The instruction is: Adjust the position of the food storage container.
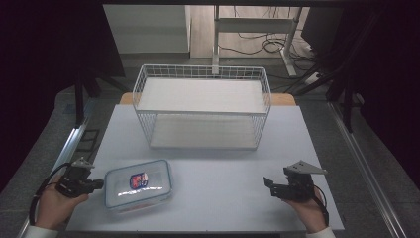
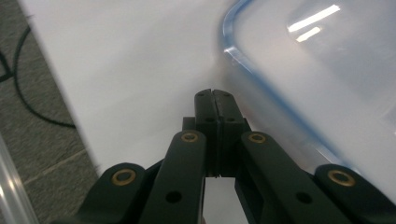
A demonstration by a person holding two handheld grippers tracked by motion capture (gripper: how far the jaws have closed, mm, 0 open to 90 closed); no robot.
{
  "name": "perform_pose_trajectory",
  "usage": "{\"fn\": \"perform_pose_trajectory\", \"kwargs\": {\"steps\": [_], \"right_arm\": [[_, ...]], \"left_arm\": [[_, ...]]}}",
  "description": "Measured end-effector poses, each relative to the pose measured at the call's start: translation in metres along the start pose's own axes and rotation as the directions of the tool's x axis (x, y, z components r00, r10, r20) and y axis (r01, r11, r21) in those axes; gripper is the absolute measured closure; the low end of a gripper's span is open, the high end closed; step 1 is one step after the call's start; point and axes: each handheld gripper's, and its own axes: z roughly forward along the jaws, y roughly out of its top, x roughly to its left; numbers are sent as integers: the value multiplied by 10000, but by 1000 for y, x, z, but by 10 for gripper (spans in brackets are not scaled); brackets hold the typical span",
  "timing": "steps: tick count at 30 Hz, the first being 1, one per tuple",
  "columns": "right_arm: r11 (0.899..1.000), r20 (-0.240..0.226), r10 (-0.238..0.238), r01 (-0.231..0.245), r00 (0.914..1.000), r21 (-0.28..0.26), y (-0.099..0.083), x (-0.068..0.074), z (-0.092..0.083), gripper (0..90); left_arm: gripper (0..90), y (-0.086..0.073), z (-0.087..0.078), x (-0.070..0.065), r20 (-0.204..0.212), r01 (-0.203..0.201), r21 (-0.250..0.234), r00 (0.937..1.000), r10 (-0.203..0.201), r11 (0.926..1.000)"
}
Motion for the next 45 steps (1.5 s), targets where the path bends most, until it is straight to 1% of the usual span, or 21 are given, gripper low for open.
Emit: {"fn": "perform_pose_trajectory", "kwargs": {"steps": [1, 3, 4, 5, 6, 7, 8, 10, 11, 13, 14, 15, 18, 19, 20, 23, 26, 29, 33, 40, 45], "right_arm": [[10000, -1, 6, -6, 10000, -5, 0, 0, 0, 176], [10000, -14, 3, -3, 10000, -17, 0, 0, -1, 176], [10000, 3, 2, -2, 10000, -26, 0, 0, -1, 176], [10000, 3, 2, -2, 10000, -26, 0, 0, -1, 176], [10000, 0, -22, 22, 10000, -24, 0, 0, -2, 176], [10000, 2, -1, 1, 10000, -45, 1, 0, -2, 176], [10000, 8, -4, 4, 10000, -54, 1, 0, -2, 176], [10000, 19, 13, -13, 10000, -58, 1, 0, -2, 177], [10000, 22, 26, -26, 10000, -61, 1, 0, -2, 176], [10000, 28, 50, -50, 10000, -70, 1, 0, -3, 176], [10000, 25, 50, -50, 10000, -70, 1, 0, -3, 176], [10000, 25, 50, -50, 10000, -70, 1, 0, -3, 176], [10000, -8, 28, -28, 10000, -75, 1, 1, -3, 176], [10000, 0, 19, -19, 10000, -76, 1, 1, -3, 176], [10000, 0, 19, -19, 10000, -76, 1, 1, -3, 176], [10000, 2, 35, -35, 10000, -61, 1, 1, -3, 176], [10000, 6, 21, -21, 10000, -7, 0, 1, -3, 176], [10000, 0, 37, -37, 10000, -15, 0, 1, -3, 176], [10000, -13, 30, -30, 10000, 11, 0, 1, -2, 176], [10000, -8, 26, -26, 10000, 67, 0, 1, -1, 176], [10000, 4, 36, -36, 10000, 86, -1, 1, 0, 176]], "left_arm": [[900, 1, 2, -2, -162, -73, 102, 9998, 75, 9999], [900, 3, 6, -2, -125, 2, 160, 9999, 0, 9999], [900, 5, 9, -3, 281, 172, -1, 9995, -172, 9999], [900, 5, 9, -3, 281, 172, -1, 9995, -172, 9999], [900, 6, 10, -4, 447, 227, -53, 9987, -224, 9997], [900, 11, 13, -9, 656, 139, -59, 9978, -135, 9999], [900, 11, 13, -9, 656, 139, -59, 9978, -135, 9999], [900, 17, 16, -16, 722, -83, -5, 9974, 83, 10000], [900, 23, 18, -24, 839, -267, -6, 9961, 267, 9996], [900, 27, 19, -27, 887, -361, -17, 9954, 362, 9993], [900, 35, 23, -33, 945, -473, -66, 9944, 477, 9989], [900, 35, 23, -33, 945, -473, -66, 9944, 477, 9989], [900, 46, 29, -42, 1059, -595, -90, 9926, 601, 9982], [900, 53, 34, -49, 1130, -701, -121, 9911, 710, 9975], [900, 53, 34, -49, 1130, -701, -121, 9911, 710, 9975], [900, 61, 38, -60, 1161, -948, -153, 9886, 959, 9954], [900, 67, 42, -68, 1364, -977, -242, 9856, 1001, 9949], [900, 72, 45, -76, 1397, -1128, -252, 9835, 1153, 9933], [900, 76, 48, -83, 1385, -1209, -286, 9826, 1237, 9923], [900, 89, 55, -98, 1618, -1518, -306, 9746, 1548, 9879], [900, 95, 58, -109, 1611, -1748, -340, 9708, 1780, 9840]]}}
